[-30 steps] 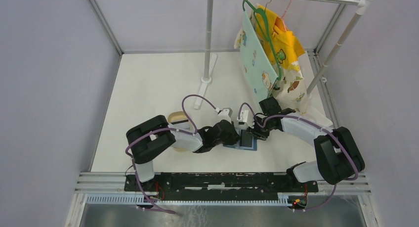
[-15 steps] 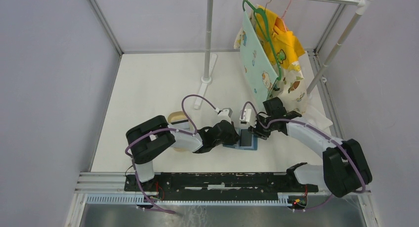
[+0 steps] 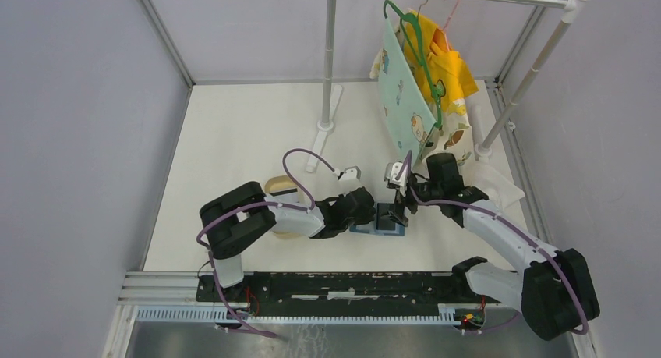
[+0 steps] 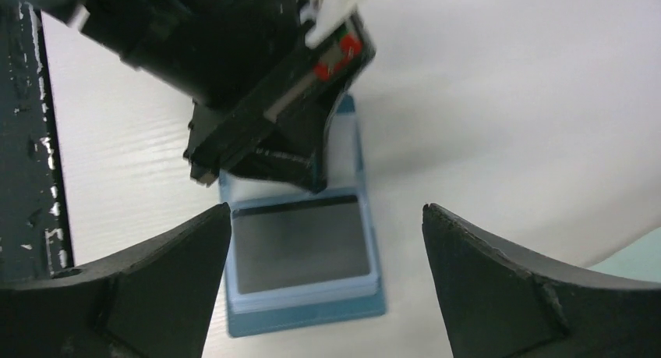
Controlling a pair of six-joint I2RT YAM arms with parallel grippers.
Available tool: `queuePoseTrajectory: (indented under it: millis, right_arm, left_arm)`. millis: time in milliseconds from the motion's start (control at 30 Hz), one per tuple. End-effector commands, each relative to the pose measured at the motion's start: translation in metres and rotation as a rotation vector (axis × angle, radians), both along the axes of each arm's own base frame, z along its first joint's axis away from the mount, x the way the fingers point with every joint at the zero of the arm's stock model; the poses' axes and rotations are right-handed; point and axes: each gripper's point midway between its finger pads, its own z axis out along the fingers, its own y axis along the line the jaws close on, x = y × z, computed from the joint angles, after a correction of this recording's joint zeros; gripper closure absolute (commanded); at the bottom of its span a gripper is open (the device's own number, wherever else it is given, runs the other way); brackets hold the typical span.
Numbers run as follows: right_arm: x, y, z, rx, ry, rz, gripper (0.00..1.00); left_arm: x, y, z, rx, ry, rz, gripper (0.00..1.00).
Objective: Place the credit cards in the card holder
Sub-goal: Insert the credit card into the card holder.
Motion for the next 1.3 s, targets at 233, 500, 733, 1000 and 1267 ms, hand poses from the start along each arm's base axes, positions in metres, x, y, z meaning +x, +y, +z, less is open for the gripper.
queuePoseTrajectory:
  millis: [233, 500, 733, 1000, 1267]
  right_arm:
    - [0.007, -0.02, -0.025, 0.168, 0.225, -0.33, 0.12]
    - [0.005, -0.019, -0.045, 0.18, 0.386, -0.411, 0.21]
    - [0.014, -0.029, -0.055, 0.197, 0.473, -0.589, 0.26]
    - [0.003, -0.015, -0.055, 0.249, 0.592, -0.542, 0.35]
    - [0.001, -0.016, -0.061, 0.246, 0.63, -0.565, 0.41]
  left_arm:
    - [0.01, 0.047, -0.021, 0.137, 0.019, 0.17, 0.98]
    - [0.007, 0.044, -0.012, 0.1, 0.02, 0.156, 0.98]
    - [0.003, 0.041, -0.009, 0.083, 0.023, 0.127, 0.98]
    - [0.002, 0.035, -0.008, 0.064, 0.026, 0.106, 0.98]
    - [0.0, 0.032, -0.007, 0.059, 0.024, 0.091, 0.98]
